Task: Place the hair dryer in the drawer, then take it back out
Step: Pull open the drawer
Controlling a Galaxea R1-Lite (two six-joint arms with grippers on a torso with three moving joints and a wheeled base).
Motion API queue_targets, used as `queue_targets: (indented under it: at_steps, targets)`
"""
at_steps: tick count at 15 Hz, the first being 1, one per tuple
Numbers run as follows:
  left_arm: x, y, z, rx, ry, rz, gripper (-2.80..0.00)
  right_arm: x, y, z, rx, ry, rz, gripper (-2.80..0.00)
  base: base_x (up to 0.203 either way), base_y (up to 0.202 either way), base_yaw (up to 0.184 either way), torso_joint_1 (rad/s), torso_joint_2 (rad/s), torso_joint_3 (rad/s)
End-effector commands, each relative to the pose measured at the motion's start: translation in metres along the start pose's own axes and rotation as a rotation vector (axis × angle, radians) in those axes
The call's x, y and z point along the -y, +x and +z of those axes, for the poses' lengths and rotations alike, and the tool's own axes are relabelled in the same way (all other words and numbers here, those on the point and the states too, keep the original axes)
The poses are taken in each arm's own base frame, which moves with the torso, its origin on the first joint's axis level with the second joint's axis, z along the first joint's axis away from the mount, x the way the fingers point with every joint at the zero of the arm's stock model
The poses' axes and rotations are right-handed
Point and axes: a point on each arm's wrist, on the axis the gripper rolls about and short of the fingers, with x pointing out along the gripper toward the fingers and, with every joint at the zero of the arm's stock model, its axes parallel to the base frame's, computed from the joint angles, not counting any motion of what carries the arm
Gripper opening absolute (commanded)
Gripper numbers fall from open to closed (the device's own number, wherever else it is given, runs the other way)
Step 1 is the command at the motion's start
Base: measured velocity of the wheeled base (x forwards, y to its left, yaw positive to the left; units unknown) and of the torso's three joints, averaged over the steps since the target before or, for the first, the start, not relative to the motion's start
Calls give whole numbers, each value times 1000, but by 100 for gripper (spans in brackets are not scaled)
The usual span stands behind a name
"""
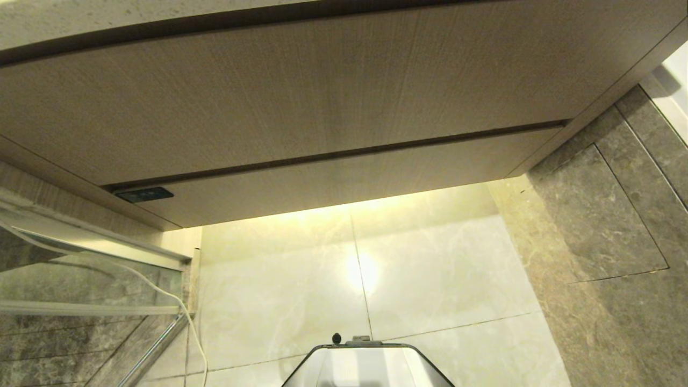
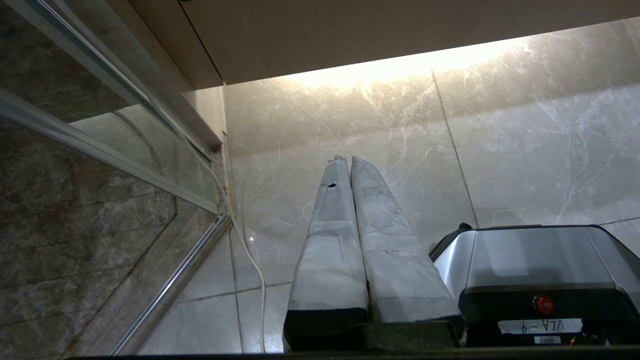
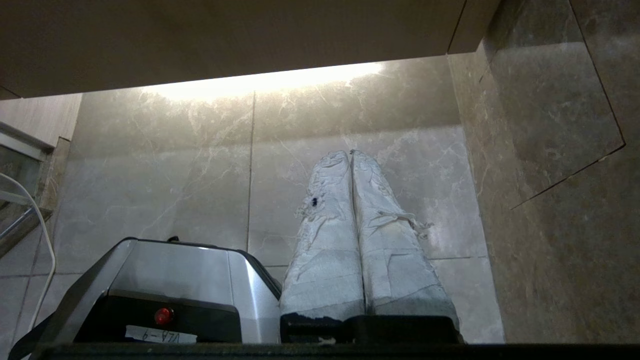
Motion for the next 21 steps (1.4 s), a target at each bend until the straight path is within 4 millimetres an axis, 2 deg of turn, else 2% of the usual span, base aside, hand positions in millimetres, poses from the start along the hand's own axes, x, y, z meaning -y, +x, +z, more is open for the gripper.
queue_targets:
  at_steps: [1,21]
  targets:
    - [0,0,0,-1,0,0,-280,0,-1,-12,-3,0,2,-280,0,0,0,0,0,0]
    - [0,0,0,-1,0,0,-280,0,-1,-12,-1,-3,0,-280,0,0,0,0,0,0]
